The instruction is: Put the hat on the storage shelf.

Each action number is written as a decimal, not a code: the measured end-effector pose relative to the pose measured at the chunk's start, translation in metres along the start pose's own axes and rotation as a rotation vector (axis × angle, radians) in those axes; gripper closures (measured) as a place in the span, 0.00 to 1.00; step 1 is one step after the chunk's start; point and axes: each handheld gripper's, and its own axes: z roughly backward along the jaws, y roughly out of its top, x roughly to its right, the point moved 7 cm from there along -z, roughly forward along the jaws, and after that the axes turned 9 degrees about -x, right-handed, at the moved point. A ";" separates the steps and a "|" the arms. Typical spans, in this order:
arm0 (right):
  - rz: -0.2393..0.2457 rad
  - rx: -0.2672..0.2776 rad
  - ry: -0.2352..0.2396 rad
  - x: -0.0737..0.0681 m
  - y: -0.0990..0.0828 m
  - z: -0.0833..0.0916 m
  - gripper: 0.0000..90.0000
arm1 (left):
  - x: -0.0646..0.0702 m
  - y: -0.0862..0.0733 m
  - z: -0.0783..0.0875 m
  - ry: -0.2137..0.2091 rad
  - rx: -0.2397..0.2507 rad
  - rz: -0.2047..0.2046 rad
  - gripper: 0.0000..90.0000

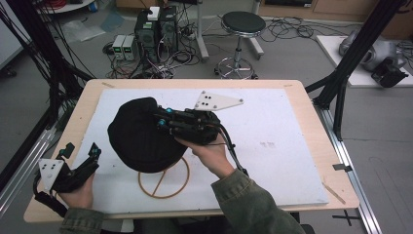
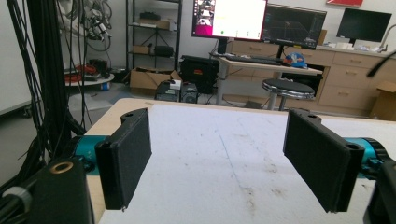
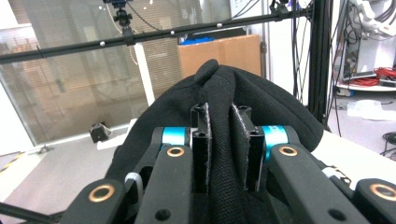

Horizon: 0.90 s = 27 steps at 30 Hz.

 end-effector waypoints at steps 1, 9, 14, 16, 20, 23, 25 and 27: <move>0.000 -0.004 0.000 0.000 -0.001 0.000 0.86 | -0.001 0.000 0.000 0.002 0.000 0.005 0.26; -0.008 -0.031 -0.012 -0.002 -0.010 -0.002 0.79 | -0.001 0.000 0.001 0.000 0.001 0.005 0.26; -0.048 -0.015 -0.048 0.004 -0.012 0.001 0.55 | -0.001 0.000 0.001 0.000 0.000 0.005 0.26; -0.058 0.018 -0.038 0.006 -0.011 0.004 0.46 | -0.001 0.000 0.001 0.001 0.000 0.006 0.26; -0.065 0.044 -0.071 0.010 -0.010 0.009 0.37 | -0.002 -0.001 0.001 0.001 -0.002 0.006 0.26; -0.059 0.056 -0.148 0.016 -0.011 0.013 0.27 | -0.001 -0.001 0.000 -0.001 -0.001 0.005 0.26; -0.064 0.069 -0.200 0.022 -0.011 0.015 0.22 | 0.000 -0.001 0.000 -0.003 -0.001 0.002 0.26; -0.069 0.078 -0.217 0.026 -0.011 0.018 0.18 | 0.000 -0.001 0.000 -0.003 -0.001 0.002 0.26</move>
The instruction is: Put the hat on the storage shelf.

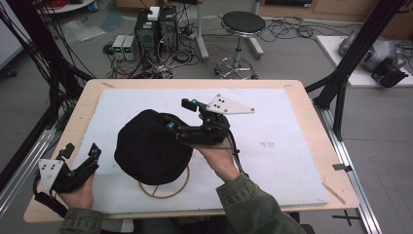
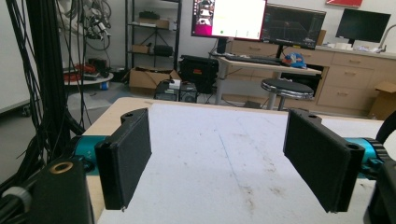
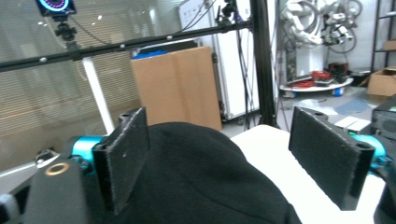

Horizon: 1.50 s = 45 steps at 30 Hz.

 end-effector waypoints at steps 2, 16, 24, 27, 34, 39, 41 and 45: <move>0.000 0.008 -0.015 0.003 0.000 0.002 0.15 | 0.000 0.000 0.000 0.000 0.001 0.001 0.26; 0.029 0.077 -0.088 0.022 -0.005 0.031 0.13 | 0.000 0.000 0.000 0.003 0.001 0.000 0.26; 0.009 0.093 -0.131 0.037 -0.008 0.052 0.13 | 0.001 0.000 0.000 0.003 0.005 -0.001 0.26; 0.000 0.095 -0.158 0.045 -0.010 0.062 0.13 | 0.001 0.000 0.000 0.002 0.002 -0.004 0.26; -0.021 0.114 -0.210 0.059 -0.012 0.081 0.13 | 0.000 0.000 0.000 0.006 0.003 -0.001 0.26; -0.041 0.125 -0.230 0.069 -0.015 0.094 0.13 | 0.001 0.000 0.000 0.005 0.000 -0.004 0.26; -0.038 0.138 -0.238 0.071 -0.016 0.098 0.13 | 0.002 0.000 -0.001 0.001 0.000 -0.005 0.26; -0.048 0.149 -0.267 0.080 -0.020 0.110 0.13 | 0.002 -0.001 -0.001 0.000 -0.003 -0.003 0.26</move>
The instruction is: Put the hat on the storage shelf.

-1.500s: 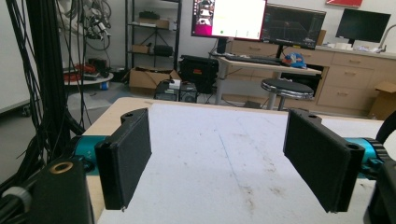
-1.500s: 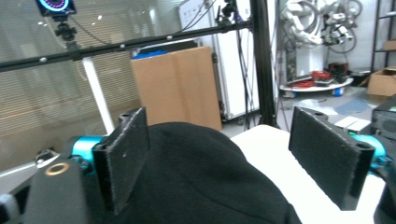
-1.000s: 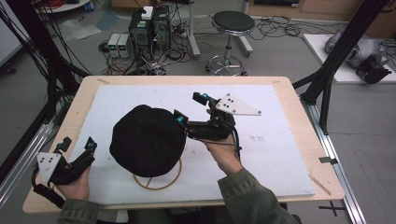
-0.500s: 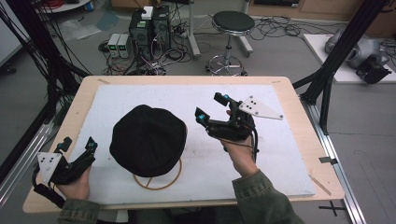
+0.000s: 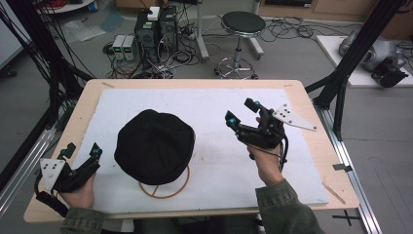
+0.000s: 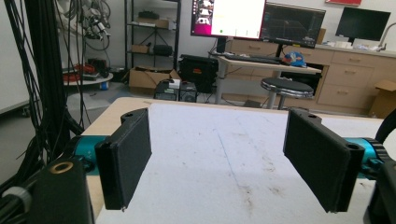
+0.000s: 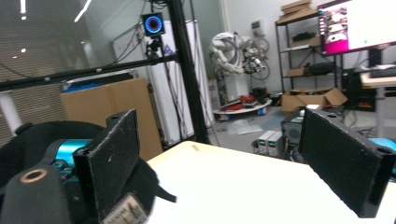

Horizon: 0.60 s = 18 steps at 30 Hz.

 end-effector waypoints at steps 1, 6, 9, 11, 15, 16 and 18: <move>-0.003 -0.002 -0.010 0.004 -0.001 0.003 0.13 | 0.000 0.000 0.000 0.000 0.000 0.000 0.26; 0.004 0.002 -0.086 0.026 -0.004 0.021 0.13 | 0.001 0.000 0.000 -0.002 -0.002 -0.003 0.26; 0.005 0.023 -0.101 0.031 -0.003 0.028 0.13 | 0.001 0.000 -0.001 -0.005 -0.001 -0.002 0.26; 0.006 0.029 -0.140 0.042 -0.005 0.039 0.13 | 0.002 0.000 -0.001 -0.005 0.000 -0.002 0.26; 0.011 0.031 -0.176 0.051 -0.007 0.049 0.13 | 0.001 0.000 -0.001 -0.006 0.000 -0.001 0.26; 0.010 0.032 -0.185 0.053 -0.008 0.051 0.13 | 0.001 0.000 -0.001 -0.004 -0.002 -0.002 0.26; 0.026 0.036 -0.218 0.062 -0.009 0.060 0.13 | 0.001 0.000 -0.001 -0.004 0.000 -0.002 0.26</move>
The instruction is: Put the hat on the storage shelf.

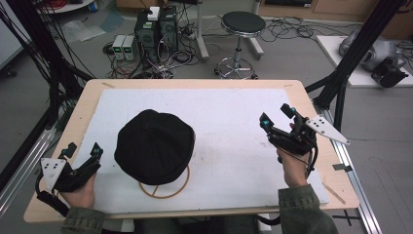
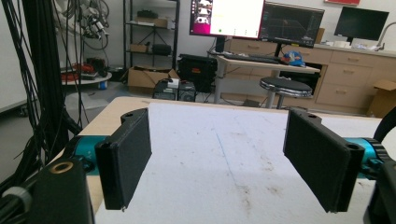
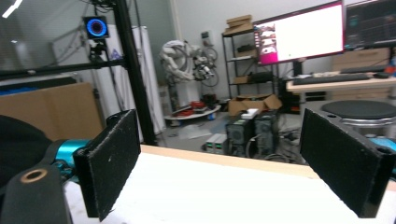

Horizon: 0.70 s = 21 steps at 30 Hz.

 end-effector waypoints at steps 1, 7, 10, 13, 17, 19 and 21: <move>0.004 0.000 -0.016 0.003 -0.001 0.002 0.13 | 0.000 0.000 0.000 0.000 0.000 0.000 0.26; 0.014 -0.007 -0.058 0.017 -0.006 0.011 0.13 | 0.000 0.000 0.000 0.001 -0.001 0.000 0.26; 0.021 -0.008 -0.089 0.025 -0.009 0.016 0.13 | 0.000 0.000 0.000 0.001 -0.002 -0.001 0.26; 0.030 -0.006 -0.121 0.033 -0.012 0.022 0.13 | 0.000 0.000 0.000 0.002 -0.002 0.001 0.26; 0.041 -0.016 -0.187 0.050 -0.020 0.029 0.13 | 0.000 0.000 0.001 0.004 -0.001 0.000 0.26; 0.036 -0.022 -0.205 0.055 -0.022 0.031 0.13 | -0.001 0.000 0.001 0.005 -0.001 0.002 0.26; 0.028 -0.026 -0.231 0.063 -0.027 0.035 0.13 | -0.001 0.000 0.000 0.004 -0.001 0.002 0.26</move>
